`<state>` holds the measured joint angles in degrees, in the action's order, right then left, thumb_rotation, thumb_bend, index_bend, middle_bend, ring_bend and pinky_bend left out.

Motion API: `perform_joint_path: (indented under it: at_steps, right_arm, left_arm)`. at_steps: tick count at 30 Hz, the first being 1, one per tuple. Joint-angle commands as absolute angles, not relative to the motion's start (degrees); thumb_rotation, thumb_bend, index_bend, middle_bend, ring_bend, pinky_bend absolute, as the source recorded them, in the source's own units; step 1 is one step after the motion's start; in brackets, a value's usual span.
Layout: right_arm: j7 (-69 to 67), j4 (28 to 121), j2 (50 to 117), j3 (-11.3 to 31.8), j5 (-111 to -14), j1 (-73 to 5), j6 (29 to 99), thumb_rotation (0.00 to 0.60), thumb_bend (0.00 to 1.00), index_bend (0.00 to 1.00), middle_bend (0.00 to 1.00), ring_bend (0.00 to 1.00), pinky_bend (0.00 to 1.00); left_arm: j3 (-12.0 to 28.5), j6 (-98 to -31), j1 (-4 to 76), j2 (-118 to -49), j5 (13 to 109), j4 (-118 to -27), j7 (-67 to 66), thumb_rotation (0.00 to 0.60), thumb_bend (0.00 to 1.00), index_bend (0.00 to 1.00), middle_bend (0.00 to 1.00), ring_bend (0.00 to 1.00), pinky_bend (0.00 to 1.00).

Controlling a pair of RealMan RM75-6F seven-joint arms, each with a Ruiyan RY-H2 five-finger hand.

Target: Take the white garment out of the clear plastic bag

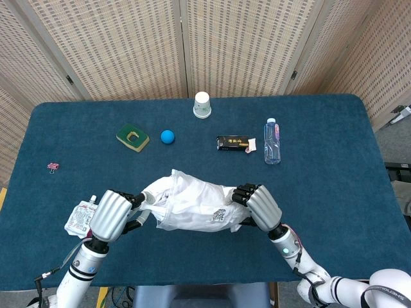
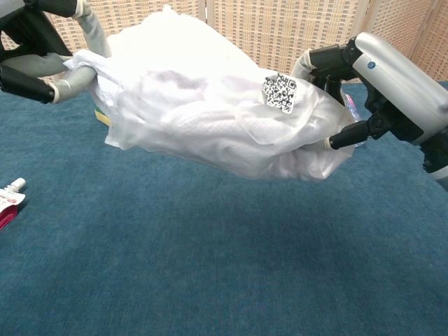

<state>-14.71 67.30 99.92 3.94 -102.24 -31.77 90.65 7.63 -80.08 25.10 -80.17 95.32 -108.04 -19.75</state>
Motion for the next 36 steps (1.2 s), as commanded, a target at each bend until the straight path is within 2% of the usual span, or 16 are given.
perform_joint_path:
  at_steps: [1, 13, 15, 17, 23, 25, 28, 36]
  right_arm:
    - [-14.84, 66.93, 99.68, 3.80, -101.98, -31.57, 90.46, 0.600, 0.75, 0.60, 0.66, 0.61, 0.74]
    - [-14.77, 65.44, 97.99, 3.11, -100.01, -30.88, 87.83, 0.600, 0.71, 0.59, 0.64, 0.58, 0.74]
    - [-14.73, 65.30, 97.74, 3.10, -99.57, -30.81, 87.27, 0.600, 0.67, 0.58, 0.62, 0.57, 0.73]
    - [-14.48, 65.31, 97.35, 3.03, -98.87, -30.84, 86.02, 0.600, 0.55, 0.55, 0.59, 0.55, 0.72]
    - [-12.03, 67.29, 95.23, 2.66, -95.95, -31.36, 79.85, 0.600, 0.10, 0.30, 0.37, 0.38, 0.62]
    - [-10.67, 68.61, 94.33, 2.64, -94.32, -31.60, 76.92, 0.600, 0.02, 0.21, 0.29, 0.32, 0.59]
    - [-9.30, 69.91, 93.78, 2.97, -92.53, -31.68, 74.60, 0.600, 0.00, 0.14, 0.21, 0.25, 0.55]
    - [-8.11, 71.17, 92.84, 3.04, -91.72, -31.22, 73.82, 0.600, 0.00, 0.13, 0.19, 0.23, 0.53]
  left_arm:
    - [7.58, -80.37, 24.88, -80.12, 95.16, -107.55, -19.39, 0.600, 0.45, 0.72, 1.00, 0.92, 1.00]
    - [7.30, -80.87, 23.94, -79.89, 93.76, -105.23, -19.05, 0.600, 0.45, 0.72, 1.00, 0.92, 1.00]
    - [7.24, -80.97, 23.73, -79.87, 93.41, -104.76, -18.92, 0.600, 0.45, 0.72, 1.00, 0.92, 1.00]
    - [7.24, -80.90, 23.63, -79.84, 93.01, -104.29, -18.93, 0.600, 0.45, 0.72, 1.00, 0.92, 1.00]
    - [7.16, -80.56, 23.45, -80.13, 92.04, -103.16, -19.10, 0.600, 0.45, 0.72, 1.00, 0.92, 1.00]
    - [7.10, -80.23, 23.50, -80.56, 91.57, -102.83, -19.17, 0.600, 0.45, 0.72, 1.00, 0.92, 1.00]
    - [7.08, -79.11, 24.02, -81.36, 91.00, -102.27, -20.28, 0.600, 0.45, 0.72, 1.00, 0.92, 1.00]
    - [5.41, -76.62, 24.64, -83.60, 90.40, -100.25, -23.65, 0.600, 0.45, 0.73, 1.00, 0.91, 1.00]
